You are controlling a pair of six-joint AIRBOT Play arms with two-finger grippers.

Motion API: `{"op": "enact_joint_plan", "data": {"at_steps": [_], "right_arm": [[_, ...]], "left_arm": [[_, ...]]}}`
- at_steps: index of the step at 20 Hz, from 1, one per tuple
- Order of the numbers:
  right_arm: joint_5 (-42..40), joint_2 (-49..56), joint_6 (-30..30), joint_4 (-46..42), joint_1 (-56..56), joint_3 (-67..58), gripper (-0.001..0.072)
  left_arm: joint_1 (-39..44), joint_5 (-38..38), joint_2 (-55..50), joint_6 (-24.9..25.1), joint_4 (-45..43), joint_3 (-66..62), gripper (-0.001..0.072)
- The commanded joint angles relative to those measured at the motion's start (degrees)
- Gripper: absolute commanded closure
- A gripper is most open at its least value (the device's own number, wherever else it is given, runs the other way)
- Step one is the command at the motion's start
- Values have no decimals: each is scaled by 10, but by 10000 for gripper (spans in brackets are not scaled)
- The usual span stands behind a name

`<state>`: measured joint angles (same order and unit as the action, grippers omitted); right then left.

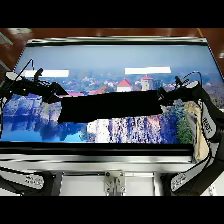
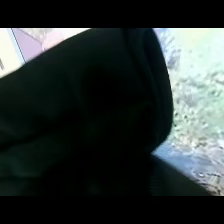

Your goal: Fold the shirts.

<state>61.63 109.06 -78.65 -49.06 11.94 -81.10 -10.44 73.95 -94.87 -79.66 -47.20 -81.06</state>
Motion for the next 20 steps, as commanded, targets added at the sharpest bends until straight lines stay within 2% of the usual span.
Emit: {"op": "enact_joint_plan", "data": {"at_steps": [1, 2, 3, 4, 6, 8, 11, 13, 14, 16, 20], "right_arm": [[24, 7, 15, 37, -14, 0, 576], [27, -5, 33, 48, -14, 0, 647], [27, -22, 53, 57, -14, 0, 648], [28, -47, 68, 65, -14, 0, 648], [37, -109, 75, 71, -14, 0, 648], [65, -179, 70, 70, -14, 0, 649], [119, -281, 27, 68, -15, 0, 649], [146, -337, -5, 61, -18, 0, 648], [160, -362, -20, 60, -18, 0, 648], [177, -401, -44, 43, -18, 0, 648], [187, -442, -73, 10, -18, 0, 648]], "left_arm": [[19, 0, 12, 9, 21, -3, 218], [26, -5, 12, 12, 37, -3, 349], [39, -12, 12, 12, 53, -3, 501], [56, -24, 11, 18, 67, -3, 589], [114, -76, 9, 37, 85, -2, 666], [198, -163, 1, 38, 85, 0, 666], [312, -261, -42, 33, 101, 0, 666], [367, -309, -80, 37, 182, 0, 666], [389, -327, -99, 55, 234, -3, 666], [424, -337, -142, 98, 328, -24, 666], [477, -300, -229, 112, 452, -96, 666]]}}
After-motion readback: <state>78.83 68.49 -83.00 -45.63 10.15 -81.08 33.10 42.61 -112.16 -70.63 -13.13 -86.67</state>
